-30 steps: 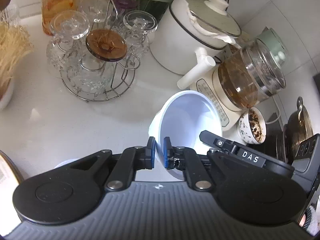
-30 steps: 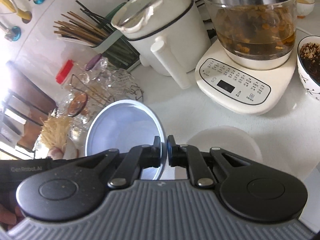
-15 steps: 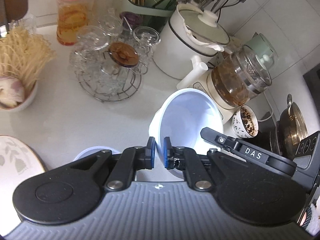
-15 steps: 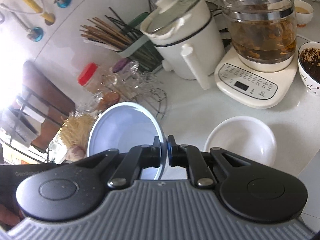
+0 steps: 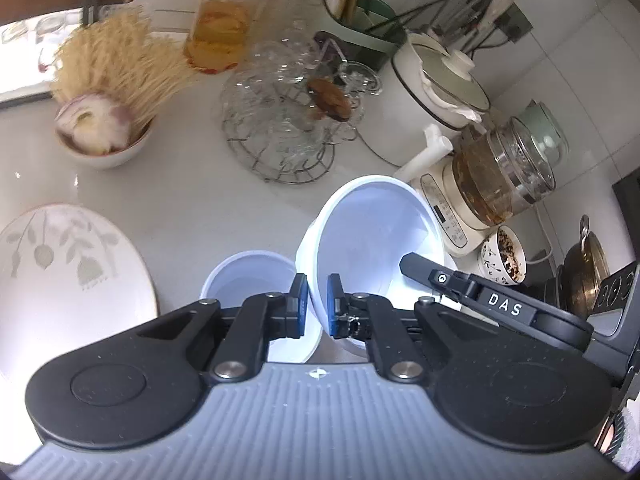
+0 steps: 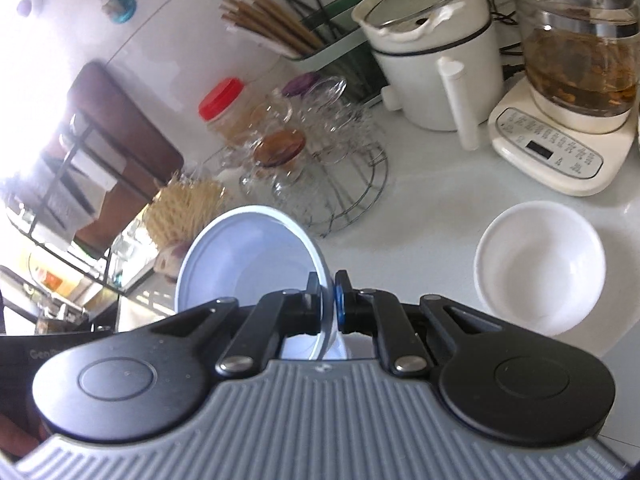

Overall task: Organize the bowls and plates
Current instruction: 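Carry the second translucent bowl and lower it into the first one, then open both grippers and lift them off the nested translucent bowls, then move both grippers toward the plain white bowl near the tea maker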

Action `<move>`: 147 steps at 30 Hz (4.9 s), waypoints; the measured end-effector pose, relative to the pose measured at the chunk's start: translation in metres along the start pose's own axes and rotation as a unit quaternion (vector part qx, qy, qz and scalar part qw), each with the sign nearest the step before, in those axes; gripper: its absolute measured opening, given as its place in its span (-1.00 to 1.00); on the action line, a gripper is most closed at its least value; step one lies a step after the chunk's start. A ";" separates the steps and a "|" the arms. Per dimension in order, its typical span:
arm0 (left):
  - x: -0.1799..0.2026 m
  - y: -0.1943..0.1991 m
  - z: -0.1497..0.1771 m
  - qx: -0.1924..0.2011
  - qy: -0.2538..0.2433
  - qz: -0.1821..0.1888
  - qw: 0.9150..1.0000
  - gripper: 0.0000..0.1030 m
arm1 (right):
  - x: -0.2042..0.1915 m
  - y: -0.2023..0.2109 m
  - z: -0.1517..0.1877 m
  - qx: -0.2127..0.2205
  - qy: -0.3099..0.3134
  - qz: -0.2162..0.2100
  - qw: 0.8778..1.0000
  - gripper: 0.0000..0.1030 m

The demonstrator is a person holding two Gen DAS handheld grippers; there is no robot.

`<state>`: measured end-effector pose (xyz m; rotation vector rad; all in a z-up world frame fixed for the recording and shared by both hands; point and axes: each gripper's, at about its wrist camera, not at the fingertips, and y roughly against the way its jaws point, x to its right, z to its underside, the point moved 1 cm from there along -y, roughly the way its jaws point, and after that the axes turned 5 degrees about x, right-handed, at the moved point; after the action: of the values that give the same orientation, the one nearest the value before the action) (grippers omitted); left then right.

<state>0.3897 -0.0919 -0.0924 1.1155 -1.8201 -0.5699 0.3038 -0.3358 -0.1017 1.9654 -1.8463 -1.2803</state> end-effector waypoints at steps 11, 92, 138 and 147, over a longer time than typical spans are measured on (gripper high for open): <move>-0.024 -0.008 0.026 -0.007 0.018 -0.023 1.000 -0.80 | -0.007 -0.014 0.025 -0.041 0.011 0.013 0.999 -0.78; 0.053 0.023 0.042 0.026 -0.173 0.088 0.981 -0.03 | -0.010 0.108 0.049 0.152 0.024 0.138 0.978 -0.26; 0.145 -0.196 -0.027 -0.085 -0.184 0.060 0.977 0.17 | 0.179 0.024 -0.015 0.052 -0.166 0.198 0.965 0.41; 0.132 -0.234 -0.018 -0.144 -0.153 0.057 0.976 0.15 | 0.200 0.002 -0.016 0.027 -0.210 0.172 0.962 0.34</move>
<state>0.4868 -0.3194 -0.1977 0.7524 -1.9695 -0.9446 0.2878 -0.5178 -0.1833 1.3745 -2.3043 -1.6277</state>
